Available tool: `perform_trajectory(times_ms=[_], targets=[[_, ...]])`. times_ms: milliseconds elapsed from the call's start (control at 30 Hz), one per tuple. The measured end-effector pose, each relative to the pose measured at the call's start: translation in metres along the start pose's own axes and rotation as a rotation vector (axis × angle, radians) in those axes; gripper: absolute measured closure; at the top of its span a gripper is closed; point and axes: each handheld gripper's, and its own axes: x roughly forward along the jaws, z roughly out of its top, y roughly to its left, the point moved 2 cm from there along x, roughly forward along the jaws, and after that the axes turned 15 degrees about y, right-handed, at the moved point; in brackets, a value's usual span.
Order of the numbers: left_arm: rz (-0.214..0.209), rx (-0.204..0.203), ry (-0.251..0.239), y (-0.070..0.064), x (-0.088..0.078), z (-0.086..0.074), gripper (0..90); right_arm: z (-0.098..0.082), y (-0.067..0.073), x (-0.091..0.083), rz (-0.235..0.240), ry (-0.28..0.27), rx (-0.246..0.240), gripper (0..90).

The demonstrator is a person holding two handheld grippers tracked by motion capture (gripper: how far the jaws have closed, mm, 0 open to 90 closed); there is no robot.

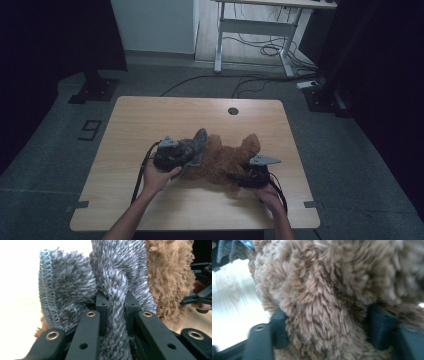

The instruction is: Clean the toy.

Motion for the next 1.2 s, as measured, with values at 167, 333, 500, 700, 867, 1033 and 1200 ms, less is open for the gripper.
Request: perform_trajectory(times_ms=[167,333,500,700,867,1033,1200], targets=[[0.022,0.008,-0.004,-0.002,-0.002,0.0,78.0,0.002,0.002,0.01,-0.086,-0.029,0.0,47.1],[0.04,0.009,0.007,-0.004,0.001,0.009,77.8,0.005,-0.005,0.015,-0.135,-0.062,0.011,52.5],[0.083,0.009,-0.007,-0.009,0.01,0.02,77.9,0.008,-0.014,0.017,-0.189,-0.097,0.032,56.1],[0.106,0.003,0.004,-0.012,0.026,0.042,77.9,0.007,-0.021,0.013,-0.248,-0.111,0.077,58.1],[0.097,0.008,0.011,-0.014,0.026,0.043,77.8,0.004,-0.025,0.007,-0.221,-0.106,0.098,58.0],[0.087,-0.004,-0.033,-0.012,0.011,0.047,77.6,0.0,-0.021,0.006,-0.199,-0.12,0.069,58.5],[0.095,0.023,-0.033,-0.019,0.005,0.065,77.5,-0.004,-0.02,0.004,-0.174,-0.117,0.063,58.5]])
